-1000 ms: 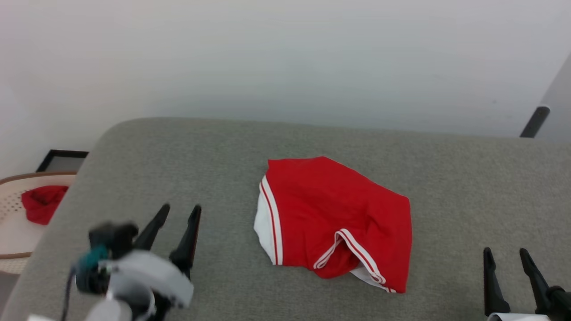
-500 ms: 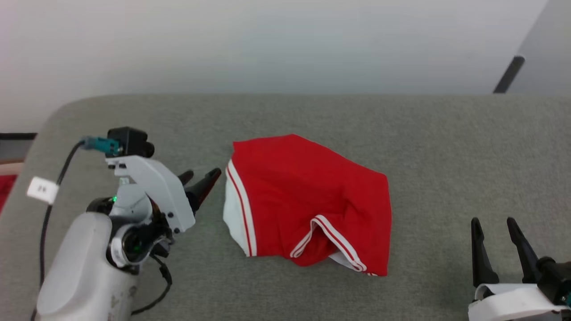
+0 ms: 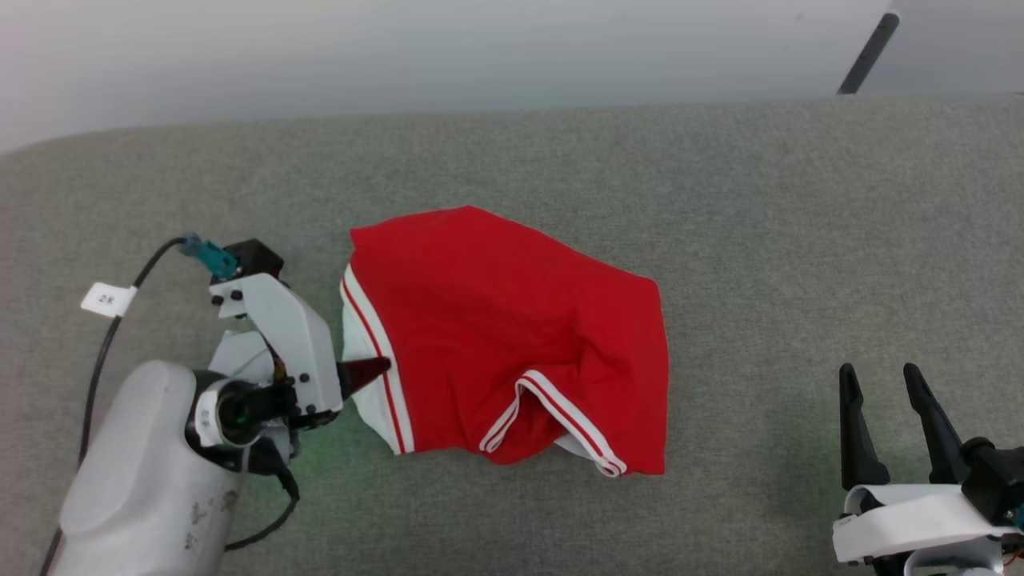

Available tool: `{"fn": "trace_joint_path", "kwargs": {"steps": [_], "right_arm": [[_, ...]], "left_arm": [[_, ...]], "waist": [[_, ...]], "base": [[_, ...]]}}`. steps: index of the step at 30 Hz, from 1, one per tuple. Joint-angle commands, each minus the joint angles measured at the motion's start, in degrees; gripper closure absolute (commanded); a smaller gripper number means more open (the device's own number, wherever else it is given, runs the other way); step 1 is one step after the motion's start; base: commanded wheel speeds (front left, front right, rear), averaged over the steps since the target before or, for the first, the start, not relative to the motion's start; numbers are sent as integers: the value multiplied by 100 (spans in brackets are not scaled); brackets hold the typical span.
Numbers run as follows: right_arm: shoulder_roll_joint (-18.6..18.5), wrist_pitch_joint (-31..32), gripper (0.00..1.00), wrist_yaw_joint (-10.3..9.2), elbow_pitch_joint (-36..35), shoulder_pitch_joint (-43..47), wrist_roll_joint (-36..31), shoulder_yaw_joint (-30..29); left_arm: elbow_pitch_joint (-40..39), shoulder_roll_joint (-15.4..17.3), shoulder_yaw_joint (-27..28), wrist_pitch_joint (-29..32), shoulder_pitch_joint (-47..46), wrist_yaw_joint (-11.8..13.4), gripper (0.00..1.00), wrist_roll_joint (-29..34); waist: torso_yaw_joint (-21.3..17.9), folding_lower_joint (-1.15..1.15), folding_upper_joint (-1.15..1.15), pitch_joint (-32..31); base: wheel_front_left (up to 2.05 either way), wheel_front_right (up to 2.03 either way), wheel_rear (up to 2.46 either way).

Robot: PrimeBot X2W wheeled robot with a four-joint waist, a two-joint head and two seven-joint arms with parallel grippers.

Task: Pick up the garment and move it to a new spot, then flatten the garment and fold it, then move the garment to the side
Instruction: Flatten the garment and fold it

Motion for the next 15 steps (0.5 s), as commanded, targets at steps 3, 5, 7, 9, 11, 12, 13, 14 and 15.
{"fn": "trace_joint_path", "kwargs": {"steps": [3,5,7,9,11,12,13,14,15], "right_arm": [[17,-30,0,2,-7,-111,35,17],[22,-29,0,2,-4,-122,57,18],[27,-30,0,2,-5,-144,68,14],[30,-29,0,2,-4,-146,77,7],[35,-30,0,2,-7,-156,94,5],[38,-30,0,2,-6,-160,106,3],[38,-30,0,2,-6,-160,103,0],[38,-30,0,2,-7,-161,103,-3],[39,-30,0,2,-10,-164,106,-7]], "left_arm": [[170,87,-36,18,-117,86,0,115],[323,91,-49,46,-136,118,0,121],[464,85,-70,102,-146,131,0,99],[593,107,-74,108,-159,127,0,108],[740,123,-80,99,-165,143,0,122],[806,101,-70,117,-168,137,5,80],[871,67,-43,128,-174,123,42,20],[912,35,-27,126,-192,116,68,-13],[948,18,-33,130,-212,87,100,-29]], "waist": [[-83,0,0,97],[-93,0,0,109],[-90,0,0,115],[-86,0,0,119],[-77,0,0,120],[-72,0,0,118],[-65,0,0,115],[-58,0,0,113],[-51,0,0,111]], "base": [[0,0,0],[0,0,0],[0,0,0],[0,0,0],[0,0,0],[0,0,0],[0,0,0],[0,0,0],[0,0,0]]}}
